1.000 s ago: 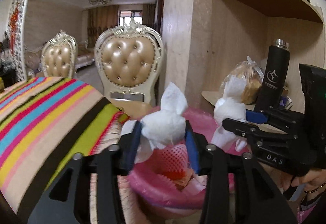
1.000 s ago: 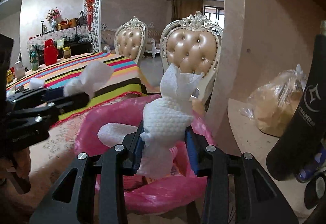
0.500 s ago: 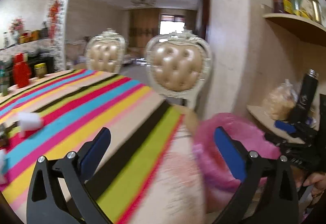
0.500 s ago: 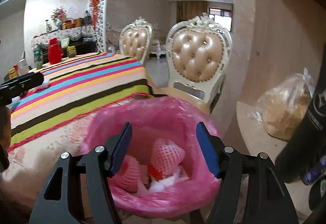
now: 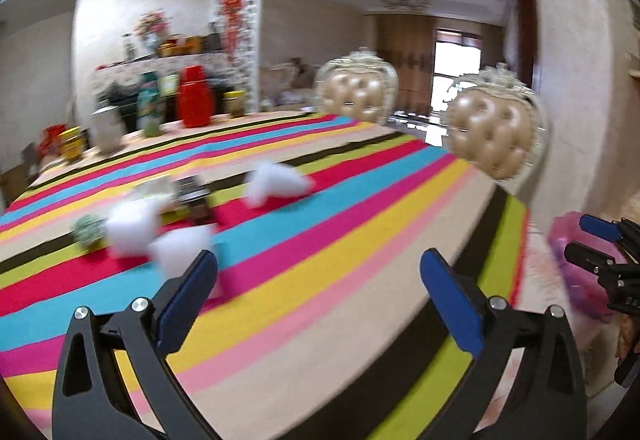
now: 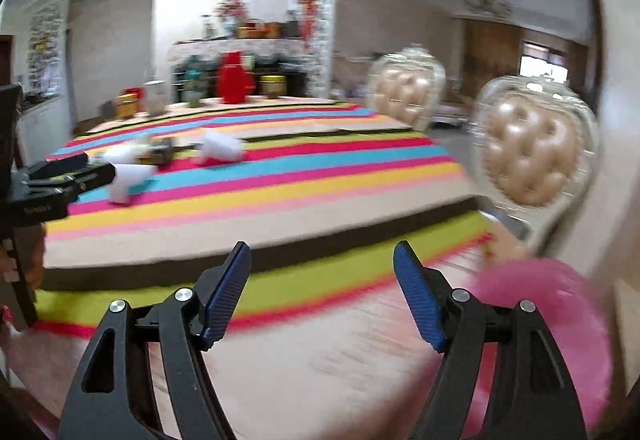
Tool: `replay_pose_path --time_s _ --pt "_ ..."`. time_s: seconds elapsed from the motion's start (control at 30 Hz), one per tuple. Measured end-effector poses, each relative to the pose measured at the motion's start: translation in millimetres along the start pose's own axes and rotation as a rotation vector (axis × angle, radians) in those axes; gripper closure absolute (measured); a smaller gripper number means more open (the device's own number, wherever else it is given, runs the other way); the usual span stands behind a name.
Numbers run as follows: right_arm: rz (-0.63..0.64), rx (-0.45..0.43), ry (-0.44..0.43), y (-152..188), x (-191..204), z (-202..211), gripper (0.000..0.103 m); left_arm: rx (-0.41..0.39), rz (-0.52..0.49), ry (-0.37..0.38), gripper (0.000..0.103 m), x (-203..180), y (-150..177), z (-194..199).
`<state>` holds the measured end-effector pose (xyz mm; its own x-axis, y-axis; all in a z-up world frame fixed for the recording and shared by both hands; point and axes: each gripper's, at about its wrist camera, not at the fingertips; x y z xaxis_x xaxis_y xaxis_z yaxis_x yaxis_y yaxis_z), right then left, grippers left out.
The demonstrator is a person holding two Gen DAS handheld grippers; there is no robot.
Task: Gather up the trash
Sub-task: 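Move both open tools back over the table, then grasp the green knitted cloth with the left tool while the right tool grasps a white foam block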
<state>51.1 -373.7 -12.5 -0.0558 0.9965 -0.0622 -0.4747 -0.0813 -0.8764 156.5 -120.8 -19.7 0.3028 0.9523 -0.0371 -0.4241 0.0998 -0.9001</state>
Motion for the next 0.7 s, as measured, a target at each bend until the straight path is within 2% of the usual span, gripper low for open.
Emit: replay_pose_path --time_s 0.17,0.23,0.33,0.43,0.57,0.7 --pt "0.03 0.022 -0.128 -23 70 -35 0.032 -0.007 0.05 -0.151 0.005 86 8 23" --pt "0.047 0.034 -0.172 -30 97 -49 0.028 -0.001 0.082 -0.212 0.005 114 9 26" --pt "0.091 0.063 -0.247 -41 148 -73 0.027 0.03 0.147 -0.322 0.005 165 12 27" --pt "0.137 0.082 -0.305 -50 193 -92 0.025 0.054 0.204 -0.394 0.005 209 13 25" --pt "0.159 0.112 -0.342 -60 235 -117 0.022 0.077 0.243 -0.472 0.005 255 6 14" --pt "0.161 0.19 -0.311 -69 267 -155 0.022 0.102 0.284 -0.511 0.005 279 1 -2"
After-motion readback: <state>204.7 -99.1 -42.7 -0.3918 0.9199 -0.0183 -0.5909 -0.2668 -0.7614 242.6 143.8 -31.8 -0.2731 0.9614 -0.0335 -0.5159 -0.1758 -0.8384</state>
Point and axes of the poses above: each gripper's, at about its wrist camera, not at the fingertips, and z roughly against the way its jaws point, x to its left, y to its underside
